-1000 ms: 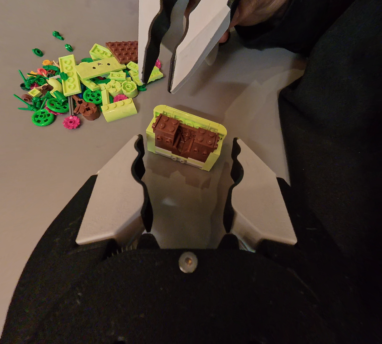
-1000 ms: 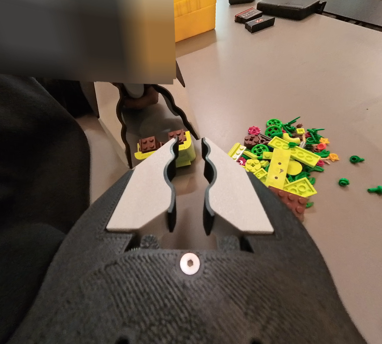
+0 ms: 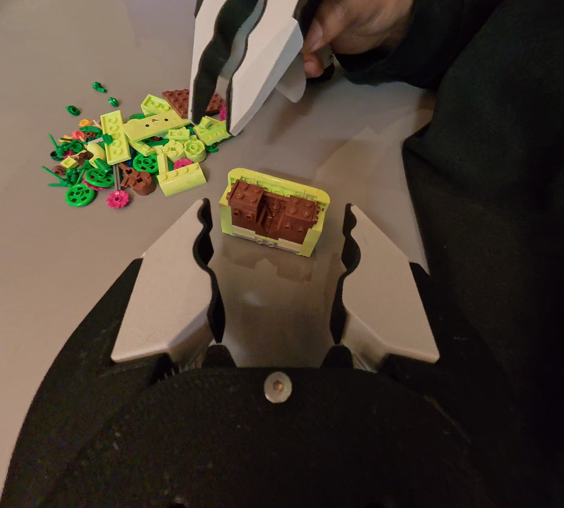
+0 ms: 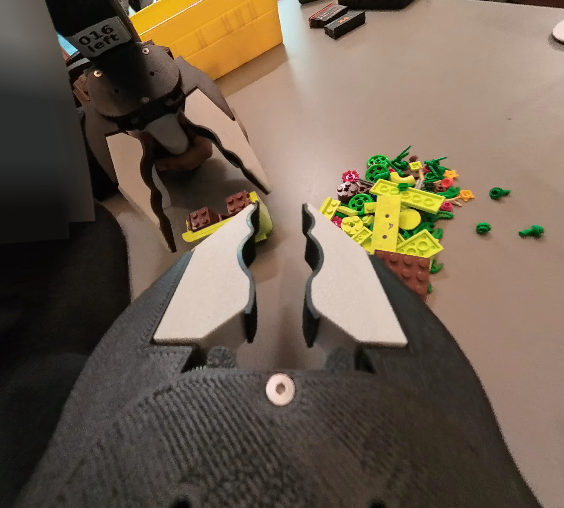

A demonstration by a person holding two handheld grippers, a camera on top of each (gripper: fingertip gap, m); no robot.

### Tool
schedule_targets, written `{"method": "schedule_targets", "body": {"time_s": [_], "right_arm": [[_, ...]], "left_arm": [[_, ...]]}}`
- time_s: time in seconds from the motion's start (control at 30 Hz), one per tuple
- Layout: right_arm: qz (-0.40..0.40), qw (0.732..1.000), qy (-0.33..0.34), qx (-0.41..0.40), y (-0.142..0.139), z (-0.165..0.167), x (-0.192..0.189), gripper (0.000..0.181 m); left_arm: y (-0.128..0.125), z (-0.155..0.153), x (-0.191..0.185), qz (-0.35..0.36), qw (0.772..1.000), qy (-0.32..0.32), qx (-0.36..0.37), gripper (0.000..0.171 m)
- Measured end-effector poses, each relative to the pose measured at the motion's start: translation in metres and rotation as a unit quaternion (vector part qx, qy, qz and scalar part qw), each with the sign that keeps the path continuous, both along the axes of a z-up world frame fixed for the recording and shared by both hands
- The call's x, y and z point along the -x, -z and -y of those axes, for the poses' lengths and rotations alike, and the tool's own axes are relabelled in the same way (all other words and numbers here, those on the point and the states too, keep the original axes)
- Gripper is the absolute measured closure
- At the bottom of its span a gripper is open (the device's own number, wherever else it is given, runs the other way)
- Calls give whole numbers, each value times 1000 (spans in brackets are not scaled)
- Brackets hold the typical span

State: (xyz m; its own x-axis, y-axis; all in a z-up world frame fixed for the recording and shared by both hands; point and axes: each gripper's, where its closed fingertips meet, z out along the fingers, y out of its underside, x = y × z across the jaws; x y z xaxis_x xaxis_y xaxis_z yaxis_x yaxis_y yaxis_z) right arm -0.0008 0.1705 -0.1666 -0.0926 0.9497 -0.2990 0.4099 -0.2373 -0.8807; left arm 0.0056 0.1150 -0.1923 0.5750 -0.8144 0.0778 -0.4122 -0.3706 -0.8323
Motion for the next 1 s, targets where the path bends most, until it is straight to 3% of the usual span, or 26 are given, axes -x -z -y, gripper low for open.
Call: {"method": "schedule_targets", "body": {"time_s": [0.17,0.23,0.3,0.43,0.63,0.83,1.0], "right_arm": [[7,1000,-1,2,2,2,0,153],[9,1000,-3,-3,2,3,0,153],[8,1000,-3,-7,2,3,0,153],[1,1000,1,-8,-2,2,-1,153],[-7,1000,8,-4,-4,-1,-1,153],[-10,1000,6,-6,-6,-1,-1,153],[-10,1000,7,-4,-6,-1,-2,153]], "left_arm": [[8,-3,-2,-27,1000,0,6,88],[9,-5,-2,-33,999,-4,4,100],[6,-10,1,-25,999,-20,2,100],[-20,-19,11,85,995,-49,2,101],[-59,-20,20,248,967,-51,8,102],[-84,-17,21,349,936,-33,27,102],[-86,-17,21,362,931,-32,30,102]]}}
